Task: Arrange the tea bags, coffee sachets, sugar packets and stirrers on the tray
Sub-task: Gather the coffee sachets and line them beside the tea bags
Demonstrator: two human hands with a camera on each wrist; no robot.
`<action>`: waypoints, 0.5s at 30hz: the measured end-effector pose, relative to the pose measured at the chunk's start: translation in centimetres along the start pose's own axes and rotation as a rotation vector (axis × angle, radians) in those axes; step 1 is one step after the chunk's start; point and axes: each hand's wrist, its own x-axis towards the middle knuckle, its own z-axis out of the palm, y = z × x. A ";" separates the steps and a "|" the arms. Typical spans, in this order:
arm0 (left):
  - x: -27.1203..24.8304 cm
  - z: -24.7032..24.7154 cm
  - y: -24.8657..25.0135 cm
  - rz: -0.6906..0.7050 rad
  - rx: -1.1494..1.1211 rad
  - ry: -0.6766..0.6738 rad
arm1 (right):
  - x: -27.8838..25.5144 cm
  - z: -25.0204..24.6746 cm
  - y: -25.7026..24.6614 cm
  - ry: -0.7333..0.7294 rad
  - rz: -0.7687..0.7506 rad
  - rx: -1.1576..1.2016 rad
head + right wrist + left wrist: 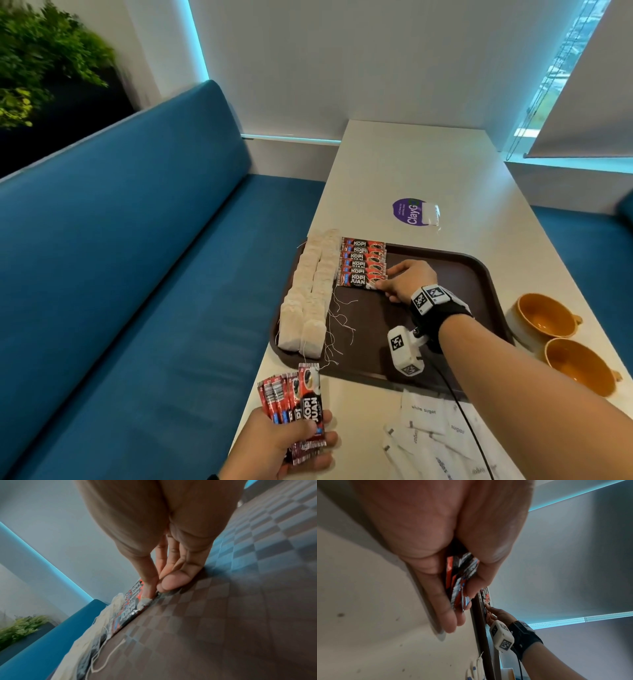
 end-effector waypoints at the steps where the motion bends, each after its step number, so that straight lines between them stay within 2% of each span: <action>1: 0.0 0.0 0.0 0.000 -0.001 0.003 | 0.0 0.0 -0.1 0.009 0.009 0.007; 8: 0.1 0.0 -0.3 0.053 0.026 0.051 | -1.6 -1.0 0.0 0.022 0.009 0.090; 11: -0.5 0.3 -0.4 0.104 0.064 0.082 | -4.1 -2.1 -0.2 0.011 -0.089 0.109; 15: -1.7 0.8 -0.5 0.188 0.089 0.119 | -9.8 -3.4 -0.4 -0.084 -0.238 0.192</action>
